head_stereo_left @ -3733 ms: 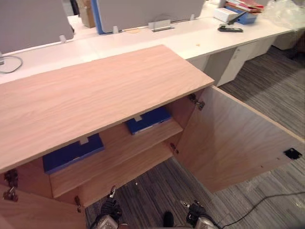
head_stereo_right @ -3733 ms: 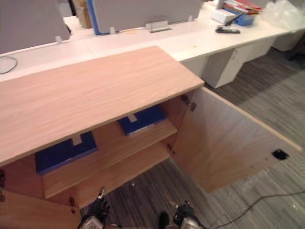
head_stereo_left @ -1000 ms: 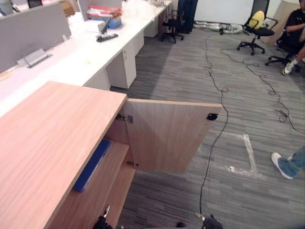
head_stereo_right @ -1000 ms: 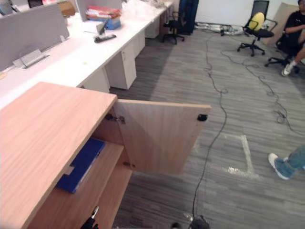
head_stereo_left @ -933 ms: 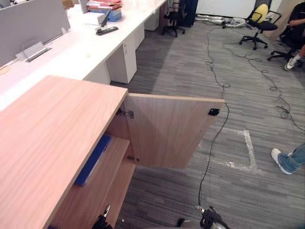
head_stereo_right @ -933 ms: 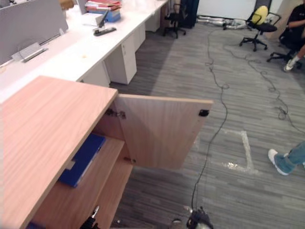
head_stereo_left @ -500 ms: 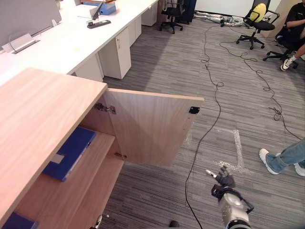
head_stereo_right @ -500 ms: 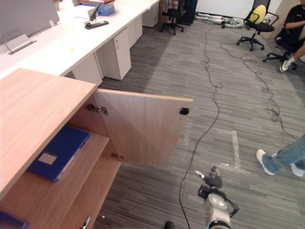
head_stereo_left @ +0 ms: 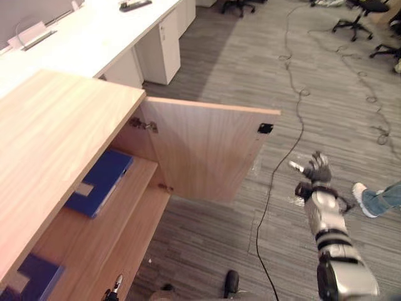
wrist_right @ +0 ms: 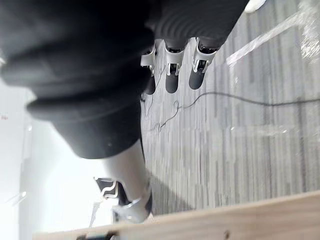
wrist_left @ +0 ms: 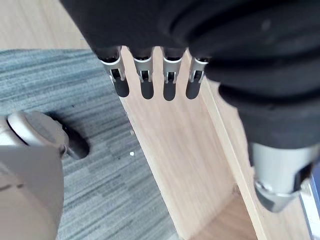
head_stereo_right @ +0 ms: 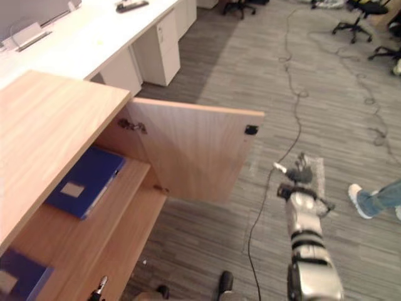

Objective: Walk over to the cabinet, pick up the folder, carry it to the office cabinet, place the folder inside the office cabinet, then close the office cabinet door

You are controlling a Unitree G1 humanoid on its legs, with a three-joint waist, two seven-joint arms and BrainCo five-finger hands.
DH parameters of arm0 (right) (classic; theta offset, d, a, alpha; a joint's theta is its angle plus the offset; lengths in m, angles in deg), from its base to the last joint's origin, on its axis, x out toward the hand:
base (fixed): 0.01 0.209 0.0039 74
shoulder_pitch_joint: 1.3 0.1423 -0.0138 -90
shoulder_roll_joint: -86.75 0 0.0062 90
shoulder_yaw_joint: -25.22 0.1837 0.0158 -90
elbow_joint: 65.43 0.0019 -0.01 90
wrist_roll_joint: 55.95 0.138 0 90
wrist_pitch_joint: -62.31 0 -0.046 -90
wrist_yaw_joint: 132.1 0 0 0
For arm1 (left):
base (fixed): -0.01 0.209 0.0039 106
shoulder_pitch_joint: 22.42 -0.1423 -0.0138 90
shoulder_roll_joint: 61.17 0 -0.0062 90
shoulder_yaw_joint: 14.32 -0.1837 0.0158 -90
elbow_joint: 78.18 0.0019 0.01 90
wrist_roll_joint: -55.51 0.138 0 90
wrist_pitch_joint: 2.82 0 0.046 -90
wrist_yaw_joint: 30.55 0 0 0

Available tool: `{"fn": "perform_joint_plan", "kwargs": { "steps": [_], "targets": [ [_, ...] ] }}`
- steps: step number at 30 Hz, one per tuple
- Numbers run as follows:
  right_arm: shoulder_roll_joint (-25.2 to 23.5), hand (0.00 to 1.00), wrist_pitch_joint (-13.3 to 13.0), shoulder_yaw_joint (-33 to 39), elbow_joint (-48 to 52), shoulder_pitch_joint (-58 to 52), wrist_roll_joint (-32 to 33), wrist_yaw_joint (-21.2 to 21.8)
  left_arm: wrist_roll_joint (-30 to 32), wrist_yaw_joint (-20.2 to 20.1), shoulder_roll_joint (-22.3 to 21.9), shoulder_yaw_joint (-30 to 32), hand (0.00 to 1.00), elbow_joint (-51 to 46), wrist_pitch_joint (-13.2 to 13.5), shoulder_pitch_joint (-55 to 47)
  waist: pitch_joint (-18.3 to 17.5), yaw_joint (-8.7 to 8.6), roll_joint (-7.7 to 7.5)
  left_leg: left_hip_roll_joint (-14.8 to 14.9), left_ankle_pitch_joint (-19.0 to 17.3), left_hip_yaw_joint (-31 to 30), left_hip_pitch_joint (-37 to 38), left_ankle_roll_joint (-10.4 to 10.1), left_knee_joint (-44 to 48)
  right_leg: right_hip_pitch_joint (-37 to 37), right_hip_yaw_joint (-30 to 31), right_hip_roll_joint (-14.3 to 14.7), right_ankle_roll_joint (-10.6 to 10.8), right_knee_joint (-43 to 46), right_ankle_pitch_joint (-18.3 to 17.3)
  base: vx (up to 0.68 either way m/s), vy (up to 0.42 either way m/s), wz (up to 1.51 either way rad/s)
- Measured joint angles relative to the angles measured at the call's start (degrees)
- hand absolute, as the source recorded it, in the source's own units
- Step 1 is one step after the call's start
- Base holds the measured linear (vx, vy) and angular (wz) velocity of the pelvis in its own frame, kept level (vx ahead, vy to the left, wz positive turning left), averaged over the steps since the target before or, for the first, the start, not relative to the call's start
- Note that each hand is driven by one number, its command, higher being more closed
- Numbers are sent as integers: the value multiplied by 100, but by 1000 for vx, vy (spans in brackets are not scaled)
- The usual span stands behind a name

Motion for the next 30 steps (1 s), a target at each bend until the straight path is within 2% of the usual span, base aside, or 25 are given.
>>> {"fn": "perform_joint_plan", "kwargs": {
  "steps": [3,6,7,10,12,14,21,23,25,26,28,29,30],
  "targets": [
    [104,0,-19,-449,-382,1037,143,-2,-156,-3,-5,0,0,-67,21,1,343,168,98,-37,-10,-67,-228,12,220,-101,-34,-42,-9,1,96,-74,31,10],
    [105,0,-28,-819,-569,1614,232,11,-350,-5,-36,-14,0,-128,56,3,499,284,123,-70,-38,-98,-522,22,431,-285,-40,-66,-27,2,174,-69,22,4],
    [149,0,-50,-853,-747,1873,241,-117,-383,-6,-52,-17,0,-169,59,6,610,291,139,-88,-44,-109,-634,32,521,-345,-44,-66,-23,2,223,-77,19,3],
    [457,0,-42,-1298,-1003,2371,274,-23,-383,-15,-52,-25,0,-224,66,17,808,304,224,-123,-98,-131,-907,58,780,-485,-41,-76,-32,3,307,-64,27,2],
    [650,0,-12,-1579,-1215,2763,279,-24,-387,-46,-50,-43,0,-225,117,61,951,295,355,-135,-144,-164,-1071,70,943,-547,-43,-76,-39,3,344,-58,40,2],
    [793,0,23,-1849,-1272,3008,264,19,-429,-46,-36,-47,0,-223,157,64,994,290,397,-128,-145,-168,-1214,68,1003,-666,-32,-62,-60,3,371,-37,21,-3],
    [995,0,71,-2694,-1233,3413,204,148,-431,-45,-6,-163,0,-185,171,150,1054,289,419,72,-191,-114,-1277,-13,1061,-766,41,135,-118,2,375,29,1,-10],
    [1127,0,117,-3114,-1015,3404,174,200,-429,-45,-7,-163,0,-164,171,202,1054,254,419,131,-202,-86,-1270,-32,1045,-790,80,199,-136,2,373,47,-5,-14],
    [1584,0,203,-4114,-297,3233,37,327,-426,-47,-1,-136,0,-155,171,206,1052,104,416,207,-220,-43,-1225,-60,1006,-795,122,273,-158,2,362,69,-8,-17],
    [1741,0,221,-4392,-106,3190,-41,425,-421,-50,2,-122,0,-152,170,206,1051,69,414,235,-227,-13,-1196,-72,985,-791,143,288,-159,2,362,83,-6,-21],
    [2428,0,275,-5544,782,2905,-187,864,-356,-87,18,6,0,-136,169,220,1020,-54,399,338,-223,79,-1015,-127,828,-717,222,382,-207,1,328,79,-10,-26],
    [2579,0,291,-5800,995,2787,-258,1019,-326,-112,47,21,0,-104,169,236,1014,-61,392,372,-224,105,-934,-145,788,-672,251,420,-231,1,310,87,-36,-29],
    [2783,0,349,-6236,1385,2549,-298,1376,-266,-167,106,71,0,-88,164,249,956,-63,373,452,-223,155,-808,-184,694,-628,273,499,-265,1,286,82,-52,-27]
  ]
}}
